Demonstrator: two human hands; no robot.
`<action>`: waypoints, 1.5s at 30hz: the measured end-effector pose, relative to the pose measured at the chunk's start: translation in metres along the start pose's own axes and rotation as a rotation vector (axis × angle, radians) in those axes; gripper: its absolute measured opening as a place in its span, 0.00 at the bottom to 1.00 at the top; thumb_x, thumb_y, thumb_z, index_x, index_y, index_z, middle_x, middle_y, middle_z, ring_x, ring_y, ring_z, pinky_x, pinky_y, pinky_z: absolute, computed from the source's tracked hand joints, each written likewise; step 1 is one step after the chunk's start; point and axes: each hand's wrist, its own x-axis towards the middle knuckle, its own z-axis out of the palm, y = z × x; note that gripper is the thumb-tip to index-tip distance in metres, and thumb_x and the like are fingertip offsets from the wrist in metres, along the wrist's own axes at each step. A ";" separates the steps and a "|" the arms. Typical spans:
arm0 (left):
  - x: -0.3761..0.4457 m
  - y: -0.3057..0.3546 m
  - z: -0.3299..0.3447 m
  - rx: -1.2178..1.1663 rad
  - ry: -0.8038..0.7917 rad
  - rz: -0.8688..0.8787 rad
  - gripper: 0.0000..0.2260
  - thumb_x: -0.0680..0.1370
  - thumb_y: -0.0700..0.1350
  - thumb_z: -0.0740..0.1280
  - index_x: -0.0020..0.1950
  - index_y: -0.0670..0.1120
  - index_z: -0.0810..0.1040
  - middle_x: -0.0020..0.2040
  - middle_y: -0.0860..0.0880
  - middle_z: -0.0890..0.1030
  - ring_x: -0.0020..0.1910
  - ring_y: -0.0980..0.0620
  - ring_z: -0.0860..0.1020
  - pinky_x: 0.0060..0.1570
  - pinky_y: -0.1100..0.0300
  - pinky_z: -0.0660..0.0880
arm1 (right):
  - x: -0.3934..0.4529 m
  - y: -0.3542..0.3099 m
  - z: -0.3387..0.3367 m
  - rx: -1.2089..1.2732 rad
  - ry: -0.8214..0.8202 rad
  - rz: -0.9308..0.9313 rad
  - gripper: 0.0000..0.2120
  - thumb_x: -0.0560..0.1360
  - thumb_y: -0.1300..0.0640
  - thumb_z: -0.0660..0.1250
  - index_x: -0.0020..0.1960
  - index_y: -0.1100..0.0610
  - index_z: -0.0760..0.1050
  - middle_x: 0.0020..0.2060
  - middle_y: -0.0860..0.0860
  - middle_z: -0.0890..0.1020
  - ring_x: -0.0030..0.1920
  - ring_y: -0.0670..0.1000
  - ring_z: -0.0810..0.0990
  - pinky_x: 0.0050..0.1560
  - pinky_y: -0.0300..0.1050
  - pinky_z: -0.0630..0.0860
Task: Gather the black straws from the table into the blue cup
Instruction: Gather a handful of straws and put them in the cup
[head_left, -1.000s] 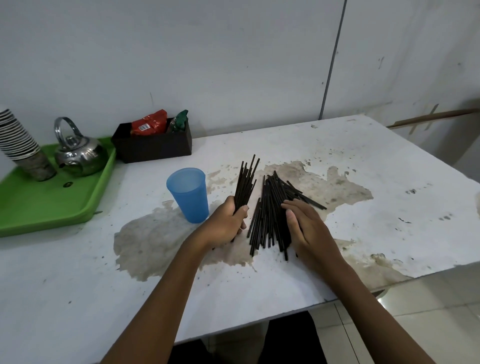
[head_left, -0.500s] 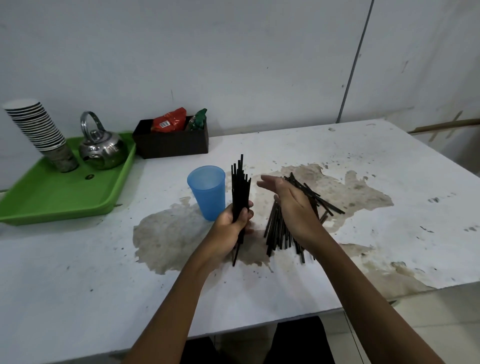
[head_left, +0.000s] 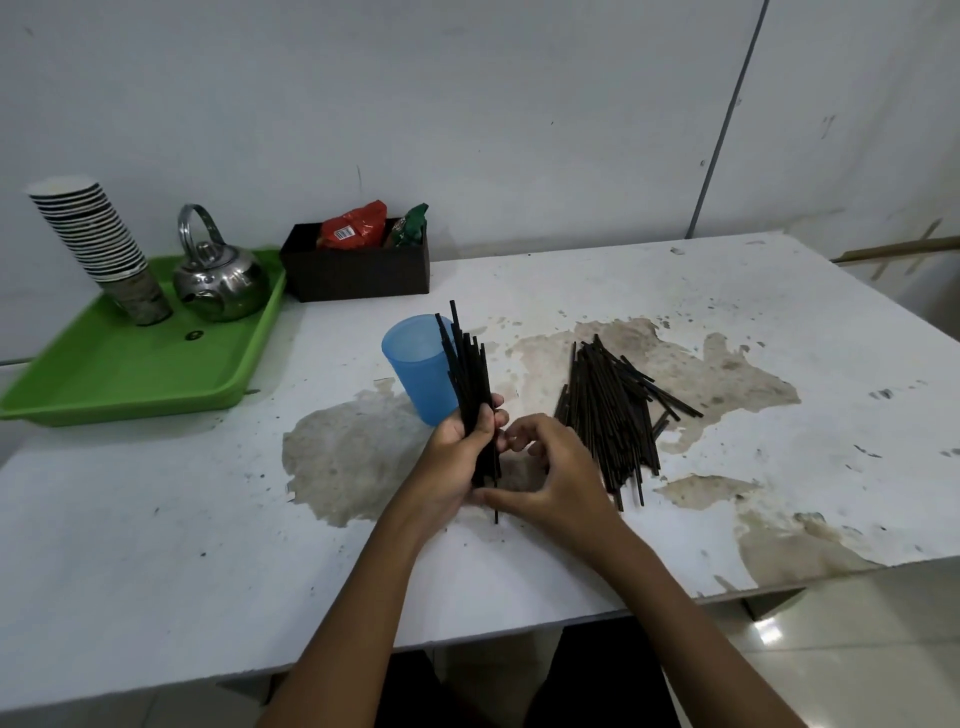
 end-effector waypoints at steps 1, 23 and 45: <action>-0.001 0.000 0.000 -0.008 -0.007 0.002 0.09 0.79 0.49 0.62 0.55 0.47 0.76 0.39 0.53 0.76 0.38 0.54 0.73 0.48 0.56 0.73 | -0.001 0.000 0.002 -0.011 -0.001 -0.011 0.28 0.58 0.41 0.82 0.50 0.48 0.73 0.46 0.40 0.77 0.47 0.45 0.74 0.44 0.36 0.70; -0.004 0.008 0.008 0.255 -0.086 -0.005 0.07 0.81 0.49 0.61 0.52 0.49 0.76 0.40 0.54 0.79 0.39 0.54 0.76 0.45 0.61 0.74 | 0.009 -0.018 -0.027 0.279 0.182 0.089 0.19 0.71 0.55 0.76 0.57 0.55 0.72 0.46 0.51 0.80 0.47 0.44 0.80 0.52 0.47 0.81; -0.007 0.010 0.012 0.343 -0.200 -0.023 0.06 0.84 0.47 0.58 0.54 0.48 0.73 0.39 0.52 0.73 0.38 0.55 0.73 0.46 0.61 0.72 | 0.071 -0.050 -0.059 0.146 -0.208 -0.029 0.17 0.79 0.63 0.58 0.64 0.57 0.79 0.66 0.49 0.78 0.68 0.42 0.73 0.69 0.35 0.67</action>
